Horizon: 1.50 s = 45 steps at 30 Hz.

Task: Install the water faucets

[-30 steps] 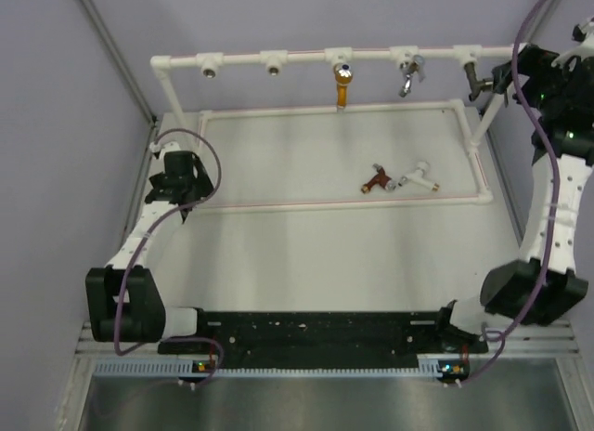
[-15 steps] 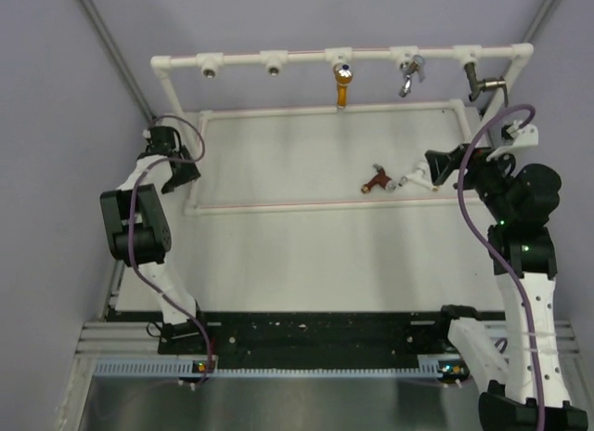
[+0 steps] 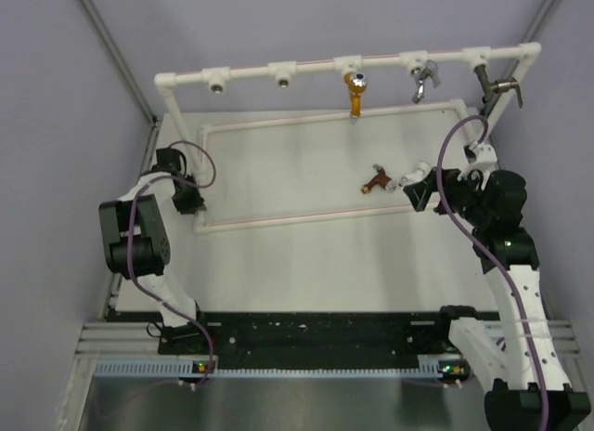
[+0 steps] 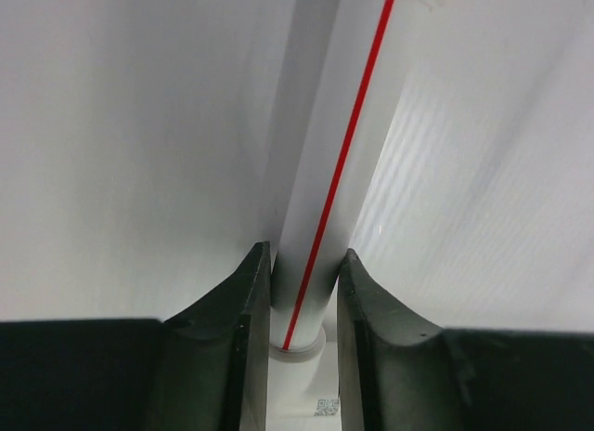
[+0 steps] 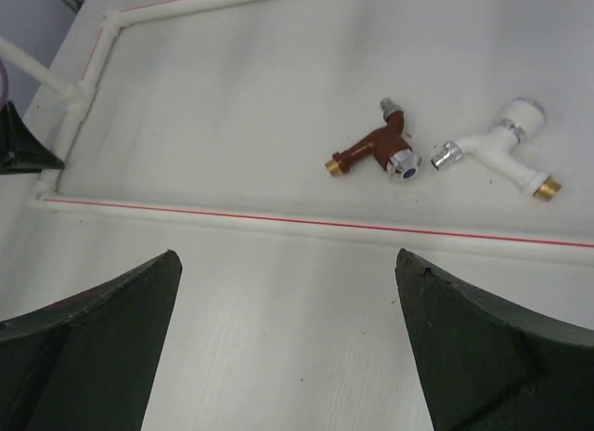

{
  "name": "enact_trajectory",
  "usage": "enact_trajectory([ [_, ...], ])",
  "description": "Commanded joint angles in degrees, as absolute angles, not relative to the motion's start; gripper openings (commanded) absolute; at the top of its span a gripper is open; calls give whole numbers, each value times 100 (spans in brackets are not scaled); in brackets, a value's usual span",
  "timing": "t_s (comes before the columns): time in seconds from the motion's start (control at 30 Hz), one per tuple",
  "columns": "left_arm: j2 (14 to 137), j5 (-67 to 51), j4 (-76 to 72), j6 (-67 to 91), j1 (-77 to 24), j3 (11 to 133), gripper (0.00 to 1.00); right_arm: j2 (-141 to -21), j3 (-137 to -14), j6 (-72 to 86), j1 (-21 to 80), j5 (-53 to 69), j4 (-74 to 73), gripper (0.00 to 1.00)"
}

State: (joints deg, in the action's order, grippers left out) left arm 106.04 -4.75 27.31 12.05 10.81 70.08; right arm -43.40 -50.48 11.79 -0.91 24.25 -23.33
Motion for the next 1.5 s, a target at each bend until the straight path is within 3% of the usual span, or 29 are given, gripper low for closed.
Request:
enact_trajectory([
  [0.0, 9521, -879, 2971, 2416, 862, 5987, 2, -4535, -4545, 1764, -35, 2400, -2312, 99],
  [0.2, 8527, -1001, 2602, 3154, 273, 4827, 4, -4545, -3421, 3443, -35, 2313, -1171, 98],
  [0.33, 7956, -1072, 2400, 3550, 106, 4290, 10, -4482, -2910, 4015, -35, 1776, -555, 92],
  [0.47, 7314, -932, 2390, 3516, 70, 4034, 39, -4701, -2488, 4507, -35, 1627, 419, 86],
  [0.67, 6260, -554, 2540, 2858, 26, 4166, 60, -5544, -2136, 5079, -35, 1169, 2308, 79],
  [0.83, 5924, -53, 2953, 2216, -535, 4631, 64, -7134, -2259, 5650, -35, 1309, 3829, 75],
  [1.13, 5704, -527, 2523, 2021, -1414, 4500, 69, -9605, -2988, 6301, -26, 1573, 5509, 72],
  [1.47, 6354, -571, 2136, 2171, -2030, 4667, 74, -10819, -3743, 6461, 202, 1599, 4845, 65],
])
